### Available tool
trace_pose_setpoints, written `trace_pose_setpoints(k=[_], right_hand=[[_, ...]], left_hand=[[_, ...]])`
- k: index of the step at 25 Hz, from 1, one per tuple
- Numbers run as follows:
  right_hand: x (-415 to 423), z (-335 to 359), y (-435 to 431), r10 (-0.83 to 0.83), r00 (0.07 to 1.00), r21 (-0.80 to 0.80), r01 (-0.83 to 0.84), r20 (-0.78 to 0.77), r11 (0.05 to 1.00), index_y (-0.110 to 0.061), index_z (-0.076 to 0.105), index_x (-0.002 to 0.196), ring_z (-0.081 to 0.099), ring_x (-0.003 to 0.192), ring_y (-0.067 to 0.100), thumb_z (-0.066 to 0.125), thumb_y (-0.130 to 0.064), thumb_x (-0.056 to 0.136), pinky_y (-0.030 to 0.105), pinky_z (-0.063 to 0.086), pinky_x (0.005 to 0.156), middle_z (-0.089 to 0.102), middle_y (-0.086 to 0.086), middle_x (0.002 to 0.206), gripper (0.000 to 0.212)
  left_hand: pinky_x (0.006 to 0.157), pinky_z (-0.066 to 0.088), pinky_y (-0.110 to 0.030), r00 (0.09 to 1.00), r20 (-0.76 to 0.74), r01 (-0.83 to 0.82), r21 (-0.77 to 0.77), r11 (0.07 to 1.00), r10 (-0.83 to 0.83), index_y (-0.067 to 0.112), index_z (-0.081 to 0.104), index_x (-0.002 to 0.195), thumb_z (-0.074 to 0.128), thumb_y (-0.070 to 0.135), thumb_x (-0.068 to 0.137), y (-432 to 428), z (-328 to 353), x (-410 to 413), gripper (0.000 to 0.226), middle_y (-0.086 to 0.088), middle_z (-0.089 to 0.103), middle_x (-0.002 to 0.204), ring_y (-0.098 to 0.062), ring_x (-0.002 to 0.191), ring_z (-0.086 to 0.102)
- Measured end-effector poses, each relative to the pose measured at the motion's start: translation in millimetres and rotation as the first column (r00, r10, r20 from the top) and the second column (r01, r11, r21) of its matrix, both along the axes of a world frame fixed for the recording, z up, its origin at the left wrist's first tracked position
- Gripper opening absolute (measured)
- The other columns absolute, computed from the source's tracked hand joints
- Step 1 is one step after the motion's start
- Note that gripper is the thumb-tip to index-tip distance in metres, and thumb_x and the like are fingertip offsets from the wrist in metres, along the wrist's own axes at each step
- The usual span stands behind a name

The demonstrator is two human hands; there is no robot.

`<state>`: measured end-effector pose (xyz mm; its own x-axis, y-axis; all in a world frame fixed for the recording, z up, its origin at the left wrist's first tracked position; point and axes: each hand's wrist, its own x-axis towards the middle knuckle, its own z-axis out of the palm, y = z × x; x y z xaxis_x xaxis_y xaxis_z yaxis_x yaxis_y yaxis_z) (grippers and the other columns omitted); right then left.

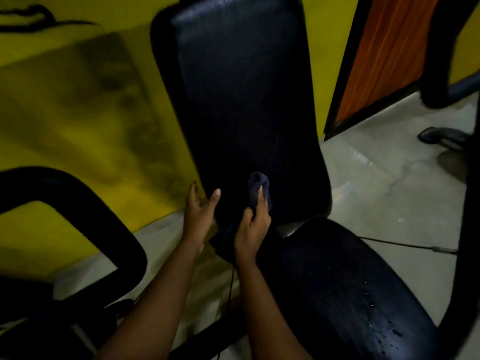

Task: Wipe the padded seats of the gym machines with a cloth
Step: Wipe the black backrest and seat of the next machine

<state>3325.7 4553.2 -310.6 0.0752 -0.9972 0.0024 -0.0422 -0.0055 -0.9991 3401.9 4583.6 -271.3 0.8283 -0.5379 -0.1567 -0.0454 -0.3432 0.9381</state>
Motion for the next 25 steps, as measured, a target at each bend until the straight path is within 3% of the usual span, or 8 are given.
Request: trace_pose_setpoints(k=[4, 7, 12, 14, 16, 19, 22, 25], right_hand=[[-36, 65, -29, 0.076, 0.996, -0.160, -0.081, -0.040, 0.984, -0.015, 0.045, 0.136, 0.043, 0.125, 0.022, 0.039, -0.018, 0.082, 0.016, 0.026, 0.098, 0.048, 0.008, 0.138, 0.054], [-46, 106, -57, 0.147, 0.984, -0.353, -0.174, -0.101, 0.919, -0.026, 0.042, 0.131, 0.038, 0.121, 0.014, 0.041, -0.018, 0.084, 0.019, 0.026, 0.100, 0.047, 0.010, 0.138, 0.048], [-8, 183, -124, 0.061, 0.955, -0.631, -0.238, -0.289, 0.739, -0.029, 0.048, 0.133, 0.040, 0.115, 0.025, 0.035, -0.031, 0.082, 0.038, 0.034, 0.095, 0.047, 0.009, 0.139, 0.053], [11, 207, -149, -0.029, 0.923, -0.691, -0.265, -0.383, 0.672, -0.034, 0.049, 0.133, 0.036, 0.115, 0.025, 0.036, -0.033, 0.081, 0.043, 0.037, 0.091, 0.044, 0.004, 0.143, 0.053], [31, 223, -166, -0.142, 0.883, -0.766, -0.297, -0.448, 0.570, -0.038, 0.049, 0.131, 0.035, 0.112, 0.024, 0.039, -0.034, 0.079, 0.042, 0.041, 0.083, 0.045, 0.001, 0.143, 0.052], [58, 228, -183, -0.255, 0.830, -0.819, -0.350, -0.496, 0.454, -0.039, 0.045, 0.127, 0.037, 0.112, 0.023, 0.042, -0.038, 0.076, 0.044, 0.045, 0.079, 0.052, 0.000, 0.136, 0.051], [60, 227, -207, -0.318, 0.818, -0.850, -0.344, -0.480, 0.398, -0.037, 0.046, 0.123, 0.037, 0.112, 0.024, 0.042, -0.037, 0.073, 0.045, 0.044, 0.078, 0.057, 0.001, 0.129, 0.050], [48, 232, -229, -0.337, 0.838, -0.800, -0.180, -0.429, 0.572, -0.034, 0.053, 0.119, 0.033, 0.114, 0.024, 0.039, -0.035, 0.073, 0.049, 0.040, 0.081, 0.054, 0.002, 0.130, 0.048]], left_hand=[[0.108, 0.030, -0.032, 0.958, 0.288, -0.005, 0.012, 1.000, 0.002, 0.021, 0.024, 0.149, 0.055, 0.034, 0.091, 12, 69, -16, 0.067, -0.004, 0.025, 0.155, -0.021, 0.141, 0.027], [0.110, 0.027, -0.029, 0.820, 0.567, 0.118, -0.020, 0.993, -0.086, 0.018, 0.028, 0.146, 0.058, 0.026, 0.091, 6, 106, -15, 0.063, -0.006, 0.028, 0.153, -0.021, 0.141, 0.026], [0.115, 0.019, -0.046, 0.341, 0.910, 0.155, 0.194, 0.969, -0.237, 0.015, 0.035, 0.143, 0.038, 0.039, 0.090, -54, 172, 40, 0.059, -0.007, 0.036, 0.150, -0.023, 0.143, 0.021], [0.115, 0.013, -0.045, 0.131, 0.941, 0.111, 0.298, 0.948, -0.312, 0.015, 0.034, 0.142, 0.038, 0.037, 0.089, -72, 189, 65, 0.057, -0.009, 0.042, 0.146, -0.022, 0.141, 0.022], [0.115, 0.013, -0.043, 0.003, 0.940, 0.112, 0.338, 0.935, -0.340, 0.013, 0.034, 0.139, 0.037, 0.038, 0.092, -82, 195, 86, 0.053, -0.011, 0.047, 0.142, -0.023, 0.139, 0.025], [0.115, 0.015, -0.042, -0.056, 0.949, 0.081, 0.313, 0.946, -0.310, 0.008, 0.037, 0.136, 0.027, 0.047, 0.097, -94, 190, 96, 0.056, -0.011, 0.040, 0.142, -0.026, 0.137, 0.028], [0.115, 0.018, -0.044, -0.094, 0.958, 0.062, 0.276, 0.959, -0.270, 0.009, 0.037, 0.140, 0.037, 0.047, 0.092, -97, 184, 97, 0.061, -0.008, 0.034, 0.145, -0.027, 0.138, 0.028], [0.114, 0.020, -0.046, -0.127, 0.962, 0.066, 0.251, 0.966, -0.242, 0.011, 0.036, 0.141, 0.043, 0.045, 0.089, -97, 183, 96, 0.064, -0.007, 0.034, 0.146, -0.027, 0.138, 0.027]])
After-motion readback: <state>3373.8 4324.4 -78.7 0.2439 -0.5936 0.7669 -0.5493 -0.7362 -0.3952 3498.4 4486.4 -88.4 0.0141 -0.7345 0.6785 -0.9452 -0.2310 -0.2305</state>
